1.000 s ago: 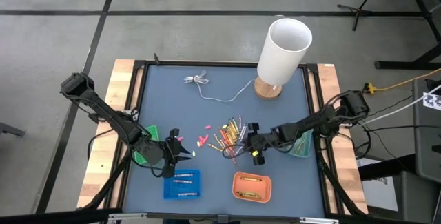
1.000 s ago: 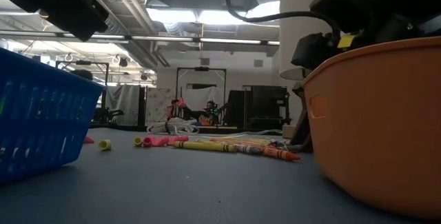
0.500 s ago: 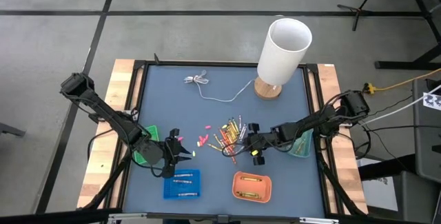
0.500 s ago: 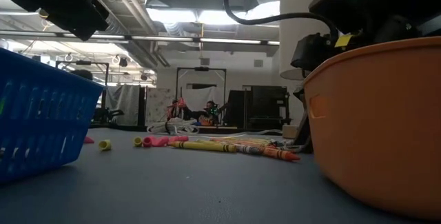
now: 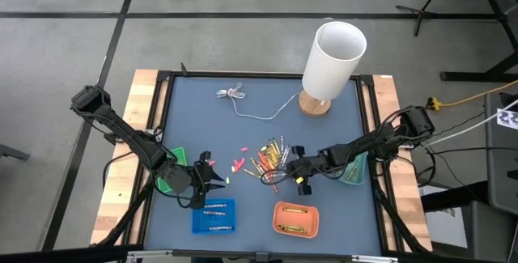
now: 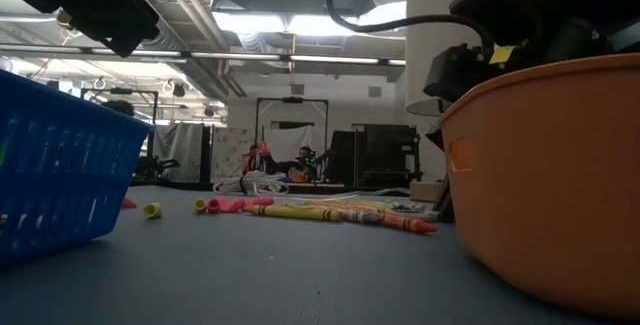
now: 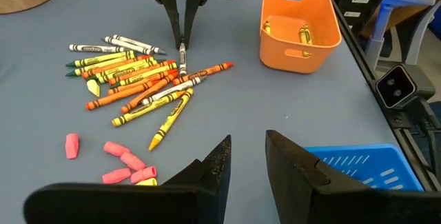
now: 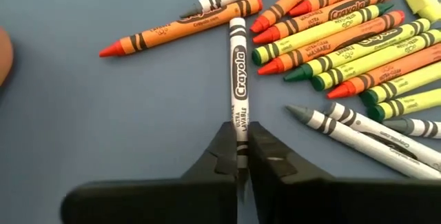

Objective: Sort crayons
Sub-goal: Put the gray crayons into the blue bin

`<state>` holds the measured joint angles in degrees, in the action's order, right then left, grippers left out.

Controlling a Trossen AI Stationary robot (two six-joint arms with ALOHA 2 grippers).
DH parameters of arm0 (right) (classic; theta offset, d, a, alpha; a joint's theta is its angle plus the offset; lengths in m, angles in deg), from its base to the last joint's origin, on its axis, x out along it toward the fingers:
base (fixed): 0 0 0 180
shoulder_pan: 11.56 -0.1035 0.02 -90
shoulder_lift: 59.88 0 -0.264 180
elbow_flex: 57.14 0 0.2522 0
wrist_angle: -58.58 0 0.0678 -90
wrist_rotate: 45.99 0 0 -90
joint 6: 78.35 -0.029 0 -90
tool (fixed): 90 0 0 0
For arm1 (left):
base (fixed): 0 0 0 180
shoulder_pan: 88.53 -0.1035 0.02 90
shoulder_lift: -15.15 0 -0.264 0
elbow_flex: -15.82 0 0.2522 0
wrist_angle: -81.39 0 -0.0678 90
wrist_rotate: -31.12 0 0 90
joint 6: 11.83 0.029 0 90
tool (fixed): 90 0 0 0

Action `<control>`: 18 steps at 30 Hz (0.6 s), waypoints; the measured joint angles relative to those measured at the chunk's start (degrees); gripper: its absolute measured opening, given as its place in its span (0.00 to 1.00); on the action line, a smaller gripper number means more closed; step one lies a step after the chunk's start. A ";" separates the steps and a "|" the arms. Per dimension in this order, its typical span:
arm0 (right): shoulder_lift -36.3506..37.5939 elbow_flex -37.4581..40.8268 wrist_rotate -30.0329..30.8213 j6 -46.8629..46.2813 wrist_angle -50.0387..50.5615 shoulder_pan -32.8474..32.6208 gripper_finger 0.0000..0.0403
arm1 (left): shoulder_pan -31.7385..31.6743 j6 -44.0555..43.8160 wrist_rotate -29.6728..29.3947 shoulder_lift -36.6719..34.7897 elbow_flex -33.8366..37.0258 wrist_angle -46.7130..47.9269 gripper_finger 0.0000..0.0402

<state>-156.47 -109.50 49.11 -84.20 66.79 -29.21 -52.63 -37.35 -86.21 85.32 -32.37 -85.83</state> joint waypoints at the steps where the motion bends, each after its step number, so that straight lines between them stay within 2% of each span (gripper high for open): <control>1: -0.01 -0.32 0.00 0.00 0.26 0.00 0.02 | 0.00 0.00 0.00 0.00 0.00 0.00 0.19; 8: -0.30 -6.09 -1.75 0.12 3.82 -0.03 0.08 | 0.00 0.00 0.00 0.00 0.00 -0.04 0.19; 12: -0.28 -11.06 -3.16 0.12 7.63 -0.03 0.06 | 0.00 0.02 0.00 0.00 -0.02 -0.15 0.19; 18: -0.22 -17.62 -3.45 0.13 6.23 -0.03 0.03 | 0.00 0.10 -0.23 0.00 -0.02 -0.20 0.19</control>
<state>-156.69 -127.12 45.66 -84.07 73.03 -29.23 -52.63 -37.25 -86.44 85.32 -32.40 -86.03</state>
